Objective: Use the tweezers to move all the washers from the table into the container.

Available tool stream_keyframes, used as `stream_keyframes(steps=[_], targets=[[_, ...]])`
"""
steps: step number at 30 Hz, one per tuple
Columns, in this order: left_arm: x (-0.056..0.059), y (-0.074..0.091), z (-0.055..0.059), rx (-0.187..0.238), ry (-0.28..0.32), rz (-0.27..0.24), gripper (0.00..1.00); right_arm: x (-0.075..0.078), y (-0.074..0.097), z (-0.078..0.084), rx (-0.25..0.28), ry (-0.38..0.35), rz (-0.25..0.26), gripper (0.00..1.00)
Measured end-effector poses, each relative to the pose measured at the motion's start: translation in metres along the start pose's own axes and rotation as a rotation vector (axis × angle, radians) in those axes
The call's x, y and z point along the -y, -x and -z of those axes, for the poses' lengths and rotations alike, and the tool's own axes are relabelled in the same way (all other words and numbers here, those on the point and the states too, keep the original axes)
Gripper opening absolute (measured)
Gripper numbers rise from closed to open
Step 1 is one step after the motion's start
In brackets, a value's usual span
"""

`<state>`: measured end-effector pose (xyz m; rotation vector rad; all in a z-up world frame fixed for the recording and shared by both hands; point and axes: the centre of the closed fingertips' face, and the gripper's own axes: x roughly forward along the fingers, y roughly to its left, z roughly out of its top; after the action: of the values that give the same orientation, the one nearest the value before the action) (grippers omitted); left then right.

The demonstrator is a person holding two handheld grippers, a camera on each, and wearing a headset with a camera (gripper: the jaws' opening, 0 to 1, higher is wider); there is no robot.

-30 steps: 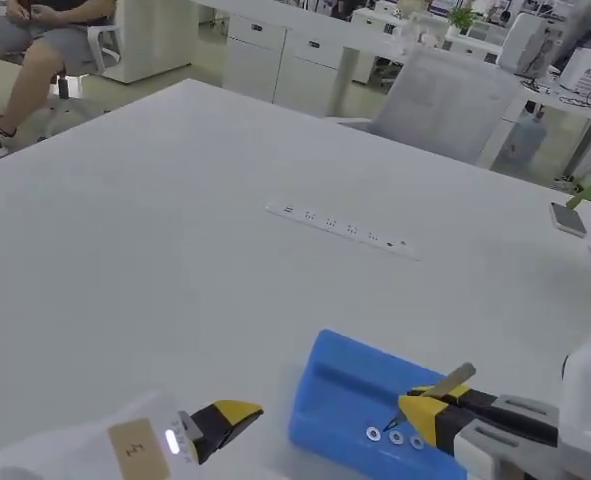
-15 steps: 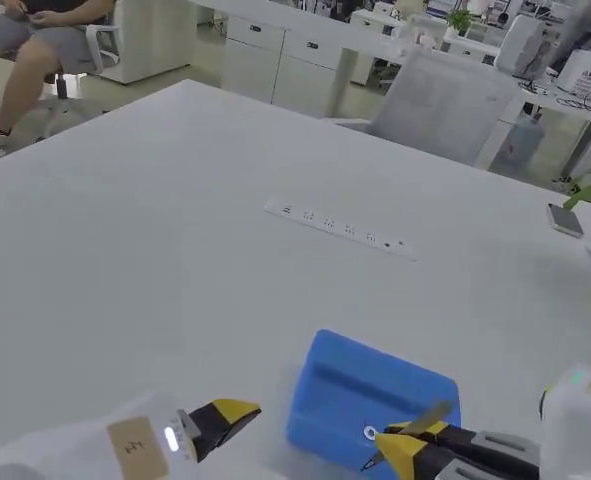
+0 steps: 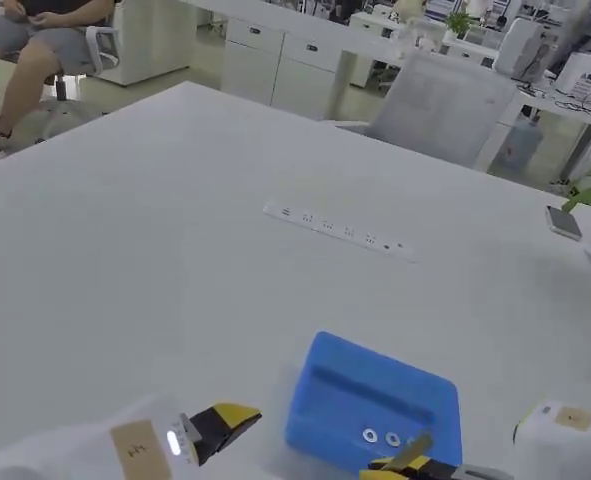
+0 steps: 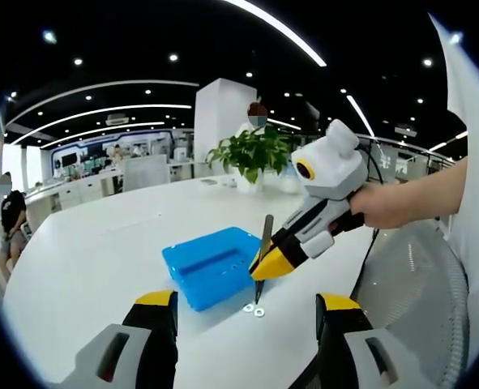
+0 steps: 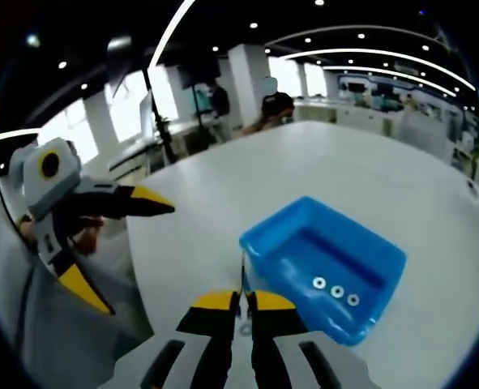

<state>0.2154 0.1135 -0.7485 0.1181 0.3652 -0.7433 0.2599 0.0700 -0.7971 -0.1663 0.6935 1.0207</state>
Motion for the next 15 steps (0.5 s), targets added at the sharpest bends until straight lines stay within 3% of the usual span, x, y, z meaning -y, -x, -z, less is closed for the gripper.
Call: stream_keyframes(steps=[15], targets=[[0.000, 0.001, 0.002, -0.003, -0.003, -0.001, 0.69, -0.003, -0.005, 0.014, -0.030, -0.015, -0.009, 0.04]])
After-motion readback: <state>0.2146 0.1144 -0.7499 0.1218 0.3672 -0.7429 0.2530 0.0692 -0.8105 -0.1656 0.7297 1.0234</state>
